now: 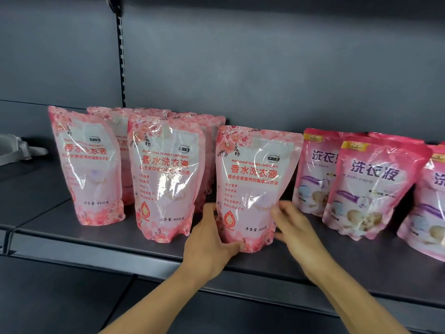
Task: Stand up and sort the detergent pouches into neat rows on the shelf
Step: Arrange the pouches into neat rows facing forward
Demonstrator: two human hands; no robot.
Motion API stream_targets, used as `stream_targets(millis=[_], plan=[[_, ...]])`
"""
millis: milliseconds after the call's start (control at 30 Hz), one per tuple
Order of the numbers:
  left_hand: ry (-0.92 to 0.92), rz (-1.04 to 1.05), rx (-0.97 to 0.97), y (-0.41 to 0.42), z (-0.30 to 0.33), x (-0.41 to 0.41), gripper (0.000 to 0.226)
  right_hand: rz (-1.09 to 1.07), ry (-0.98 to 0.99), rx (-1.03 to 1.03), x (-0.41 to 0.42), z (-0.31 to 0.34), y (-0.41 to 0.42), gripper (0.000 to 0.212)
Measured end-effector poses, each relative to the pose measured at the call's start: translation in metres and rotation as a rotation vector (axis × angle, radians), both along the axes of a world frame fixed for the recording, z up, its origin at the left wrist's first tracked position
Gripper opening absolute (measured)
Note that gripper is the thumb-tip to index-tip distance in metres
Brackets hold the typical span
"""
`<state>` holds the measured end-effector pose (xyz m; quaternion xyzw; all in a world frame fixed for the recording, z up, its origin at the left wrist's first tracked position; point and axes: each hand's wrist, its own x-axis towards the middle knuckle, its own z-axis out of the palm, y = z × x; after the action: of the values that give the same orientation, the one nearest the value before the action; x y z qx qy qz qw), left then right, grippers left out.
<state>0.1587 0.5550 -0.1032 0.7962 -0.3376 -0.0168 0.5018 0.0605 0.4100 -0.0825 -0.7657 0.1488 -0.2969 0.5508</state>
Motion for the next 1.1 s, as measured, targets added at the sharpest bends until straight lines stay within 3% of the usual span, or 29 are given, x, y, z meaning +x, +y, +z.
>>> stream_targets(millis=[67,300,433,533,733,900,1100], plan=[[-0.015,0.004,0.011,0.0,0.0,-0.001,0.073,-0.004,0.003,-0.015,-0.002,-0.011,0.001,0.014],[-0.068,0.055,0.066,0.0,-0.002,-0.002,0.069,-0.05,0.016,-0.077,-0.001,-0.018,0.001,0.015],[-0.105,0.066,0.076,0.0,-0.006,-0.007,0.091,-0.086,0.01,-0.05,-0.005,-0.017,0.003,0.016],[-0.253,0.115,0.007,0.007,-0.01,-0.022,0.108,-0.176,-0.02,-0.06,-0.017,-0.013,0.006,0.032],[-0.543,-0.055,-0.131,0.002,0.0,-0.056,0.09,-0.309,-0.132,-0.142,-0.07,0.008,-0.007,0.031],[-0.485,-0.283,-0.13,-0.035,0.02,-0.081,0.074,-0.444,-0.126,-0.267,-0.114,0.044,-0.047,0.029],[-0.272,-0.317,-0.083,-0.108,0.039,-0.089,0.07,-0.622,0.008,-0.629,-0.132,0.101,-0.123,0.039]])
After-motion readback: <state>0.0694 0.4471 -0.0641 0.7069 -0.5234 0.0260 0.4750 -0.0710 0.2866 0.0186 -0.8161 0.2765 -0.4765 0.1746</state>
